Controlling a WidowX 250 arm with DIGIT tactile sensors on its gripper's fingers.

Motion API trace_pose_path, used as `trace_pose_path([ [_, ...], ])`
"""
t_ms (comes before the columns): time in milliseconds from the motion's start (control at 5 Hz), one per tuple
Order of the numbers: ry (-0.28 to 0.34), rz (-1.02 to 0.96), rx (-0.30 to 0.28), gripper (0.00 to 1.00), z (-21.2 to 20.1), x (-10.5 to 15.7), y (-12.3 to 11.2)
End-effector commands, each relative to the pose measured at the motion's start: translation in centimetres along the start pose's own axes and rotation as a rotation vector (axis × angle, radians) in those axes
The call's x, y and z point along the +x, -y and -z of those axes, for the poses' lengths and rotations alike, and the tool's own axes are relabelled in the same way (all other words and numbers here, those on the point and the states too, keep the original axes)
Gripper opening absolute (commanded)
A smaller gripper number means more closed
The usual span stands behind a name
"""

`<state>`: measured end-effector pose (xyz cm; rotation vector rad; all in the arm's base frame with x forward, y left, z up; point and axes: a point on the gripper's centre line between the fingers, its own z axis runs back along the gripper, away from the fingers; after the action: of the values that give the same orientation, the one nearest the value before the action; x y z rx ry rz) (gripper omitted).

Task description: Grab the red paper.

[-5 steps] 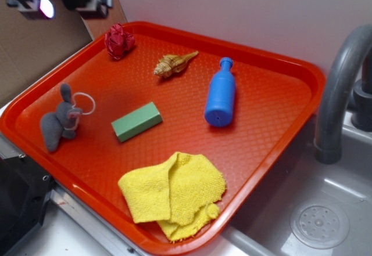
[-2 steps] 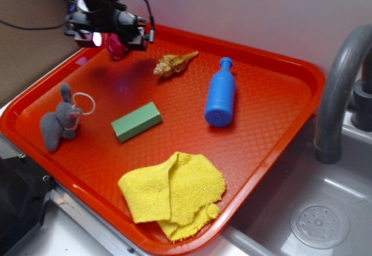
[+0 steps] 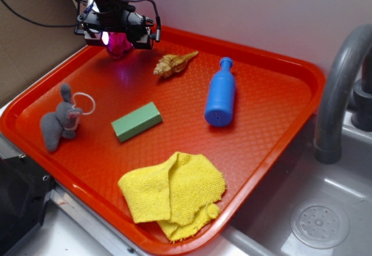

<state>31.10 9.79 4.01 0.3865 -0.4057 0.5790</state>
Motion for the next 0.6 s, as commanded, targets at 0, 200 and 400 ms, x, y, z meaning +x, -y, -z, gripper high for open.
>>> trace_pose_path([
  [0,0.000,-0.021,-0.007,0.15,-0.4,1.8,-2.4],
  [200,-0.008,0.063,-0.036,0.00,-0.6,1.1,-1.5],
  [400,-0.043,0.285,-0.091,0.00,-4.2,-0.7,0.1],
])
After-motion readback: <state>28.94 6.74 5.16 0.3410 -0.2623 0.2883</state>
